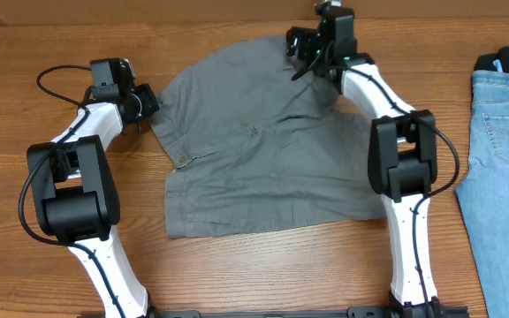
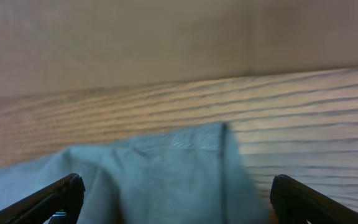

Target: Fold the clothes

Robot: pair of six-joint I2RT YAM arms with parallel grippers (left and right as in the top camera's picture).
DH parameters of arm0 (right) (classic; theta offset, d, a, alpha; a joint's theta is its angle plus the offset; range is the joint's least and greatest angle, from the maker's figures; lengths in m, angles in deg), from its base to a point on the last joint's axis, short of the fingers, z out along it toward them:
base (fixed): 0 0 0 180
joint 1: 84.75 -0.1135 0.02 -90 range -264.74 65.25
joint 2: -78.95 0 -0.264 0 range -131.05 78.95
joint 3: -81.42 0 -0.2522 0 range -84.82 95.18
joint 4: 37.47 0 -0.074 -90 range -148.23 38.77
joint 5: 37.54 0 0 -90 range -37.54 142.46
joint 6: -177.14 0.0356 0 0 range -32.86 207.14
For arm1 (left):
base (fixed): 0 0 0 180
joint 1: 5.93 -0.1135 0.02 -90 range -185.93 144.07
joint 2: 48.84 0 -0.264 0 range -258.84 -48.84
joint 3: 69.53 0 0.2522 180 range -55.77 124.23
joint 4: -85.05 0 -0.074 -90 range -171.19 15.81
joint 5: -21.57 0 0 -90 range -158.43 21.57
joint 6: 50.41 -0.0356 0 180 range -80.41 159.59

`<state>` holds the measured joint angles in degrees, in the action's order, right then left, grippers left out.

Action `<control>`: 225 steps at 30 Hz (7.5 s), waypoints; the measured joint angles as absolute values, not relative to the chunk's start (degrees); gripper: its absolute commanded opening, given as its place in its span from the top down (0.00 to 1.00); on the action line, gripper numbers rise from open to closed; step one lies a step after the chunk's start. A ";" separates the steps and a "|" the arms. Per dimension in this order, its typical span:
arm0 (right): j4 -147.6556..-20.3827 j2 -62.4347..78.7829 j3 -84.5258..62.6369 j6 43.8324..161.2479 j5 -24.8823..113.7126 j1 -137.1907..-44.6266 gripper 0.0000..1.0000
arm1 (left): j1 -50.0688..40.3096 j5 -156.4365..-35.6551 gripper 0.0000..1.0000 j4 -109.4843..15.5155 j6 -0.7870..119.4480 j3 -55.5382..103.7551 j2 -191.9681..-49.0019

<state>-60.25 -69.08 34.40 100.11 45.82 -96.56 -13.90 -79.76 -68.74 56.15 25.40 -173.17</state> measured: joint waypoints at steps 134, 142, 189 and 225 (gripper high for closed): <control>-148.49 -33.43 53.63 106.63 53.30 -87.44 0.96 | -10.11 -90.25 0.96 -7.83 48.37 20.35 -137.65; -148.42 -26.74 36.32 107.83 54.55 -87.14 0.96 | -10.14 -89.66 0.96 -7.87 48.37 16.35 -137.65; -136.92 -26.76 7.67 113.86 55.73 -87.60 0.77 | -8.02 -97.69 0.96 -17.29 47.91 5.51 -137.65; -106.54 -26.76 -9.43 113.88 47.79 -91.64 0.76 | -3.64 -96.09 0.96 -28.79 54.47 -1.20 -150.13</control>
<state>-106.54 -26.76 -9.43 113.88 47.79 -91.64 -3.64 -96.09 -28.79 54.47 -1.20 -150.13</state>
